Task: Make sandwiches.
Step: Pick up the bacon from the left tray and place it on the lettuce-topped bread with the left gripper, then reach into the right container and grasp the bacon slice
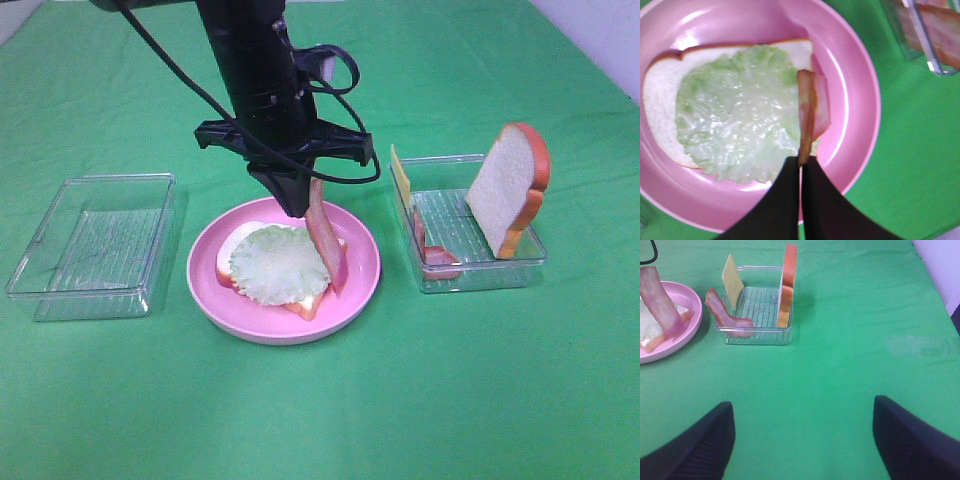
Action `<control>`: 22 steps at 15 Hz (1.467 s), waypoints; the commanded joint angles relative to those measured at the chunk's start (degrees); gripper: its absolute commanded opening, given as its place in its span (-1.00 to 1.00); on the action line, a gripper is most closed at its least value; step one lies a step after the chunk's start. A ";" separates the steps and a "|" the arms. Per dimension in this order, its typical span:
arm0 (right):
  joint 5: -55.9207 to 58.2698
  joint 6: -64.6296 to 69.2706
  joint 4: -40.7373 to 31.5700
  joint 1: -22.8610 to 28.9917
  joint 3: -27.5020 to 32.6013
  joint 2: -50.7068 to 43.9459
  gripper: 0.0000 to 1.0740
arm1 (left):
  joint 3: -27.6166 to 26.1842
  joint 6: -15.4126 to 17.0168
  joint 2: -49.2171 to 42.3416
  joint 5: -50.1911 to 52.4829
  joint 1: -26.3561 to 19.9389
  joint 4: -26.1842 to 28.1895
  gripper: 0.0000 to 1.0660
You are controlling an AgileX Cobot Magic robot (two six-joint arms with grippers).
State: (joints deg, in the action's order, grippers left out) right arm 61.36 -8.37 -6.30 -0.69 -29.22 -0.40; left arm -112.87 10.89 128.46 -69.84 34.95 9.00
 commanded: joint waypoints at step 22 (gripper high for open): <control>-0.52 -0.74 0.00 -0.23 0.23 -0.74 0.35 | 0.52 5.56 -21.54 -3.84 0.11 -10.94 0.56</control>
State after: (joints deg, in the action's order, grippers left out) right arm 61.36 -8.37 -6.30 -0.69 -29.22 -0.40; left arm -112.59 16.21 108.29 -69.96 34.95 -1.78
